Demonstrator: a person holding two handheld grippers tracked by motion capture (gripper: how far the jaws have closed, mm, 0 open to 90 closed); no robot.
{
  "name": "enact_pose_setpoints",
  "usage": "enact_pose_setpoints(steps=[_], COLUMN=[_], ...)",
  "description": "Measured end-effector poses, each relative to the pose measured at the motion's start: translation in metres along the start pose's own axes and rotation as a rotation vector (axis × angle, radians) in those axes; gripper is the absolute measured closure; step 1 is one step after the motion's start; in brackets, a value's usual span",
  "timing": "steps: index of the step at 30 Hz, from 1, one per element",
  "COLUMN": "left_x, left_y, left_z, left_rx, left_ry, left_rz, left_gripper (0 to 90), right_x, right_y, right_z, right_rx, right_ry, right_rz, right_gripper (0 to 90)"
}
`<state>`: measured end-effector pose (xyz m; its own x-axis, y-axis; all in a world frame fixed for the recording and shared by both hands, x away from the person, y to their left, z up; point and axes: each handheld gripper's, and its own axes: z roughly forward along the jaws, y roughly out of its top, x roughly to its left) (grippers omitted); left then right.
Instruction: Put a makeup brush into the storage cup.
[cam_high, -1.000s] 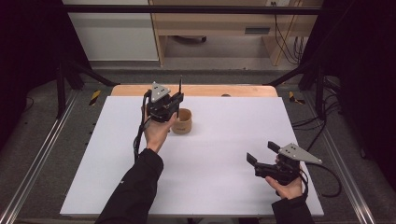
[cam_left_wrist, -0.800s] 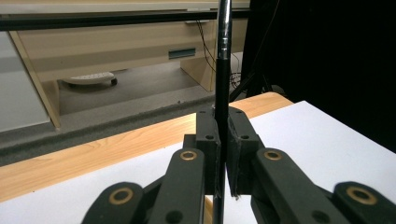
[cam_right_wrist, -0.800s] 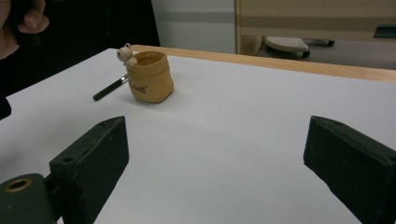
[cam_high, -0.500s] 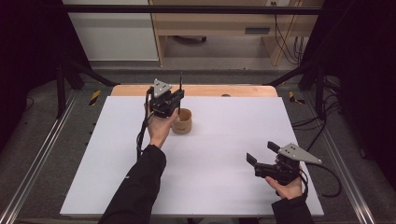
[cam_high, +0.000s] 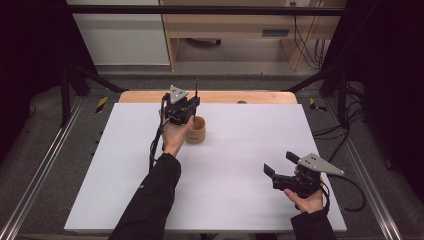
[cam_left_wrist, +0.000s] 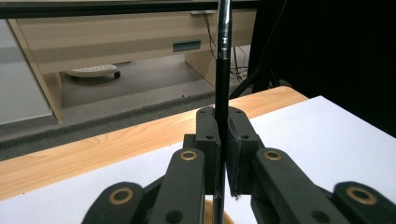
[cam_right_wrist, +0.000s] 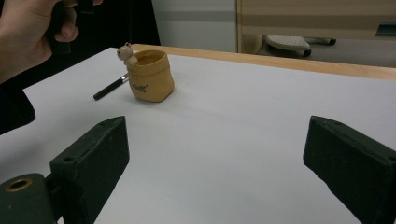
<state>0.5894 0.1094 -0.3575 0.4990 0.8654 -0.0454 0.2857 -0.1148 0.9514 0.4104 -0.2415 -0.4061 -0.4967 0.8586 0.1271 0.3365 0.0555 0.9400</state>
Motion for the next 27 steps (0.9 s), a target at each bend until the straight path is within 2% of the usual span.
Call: enact_pose_setpoints(steps=[16, 27], left_x=[0.002, 0.001], left_y=[-0.012, -0.023], left_z=[0.018, 0.023], left_rx=[0.036, 0.061], left_ry=[0.011, 0.016], left_rz=[0.015, 0.027], left_gripper=[84.8, 84.9], right_x=[0.0, 0.0], right_y=[0.0, 0.0], right_z=[0.001, 0.001], right_rx=[-0.001, -0.004], right_ry=[0.002, 0.003], right_rz=[0.004, 0.0], right_gripper=[7.8, 7.8])
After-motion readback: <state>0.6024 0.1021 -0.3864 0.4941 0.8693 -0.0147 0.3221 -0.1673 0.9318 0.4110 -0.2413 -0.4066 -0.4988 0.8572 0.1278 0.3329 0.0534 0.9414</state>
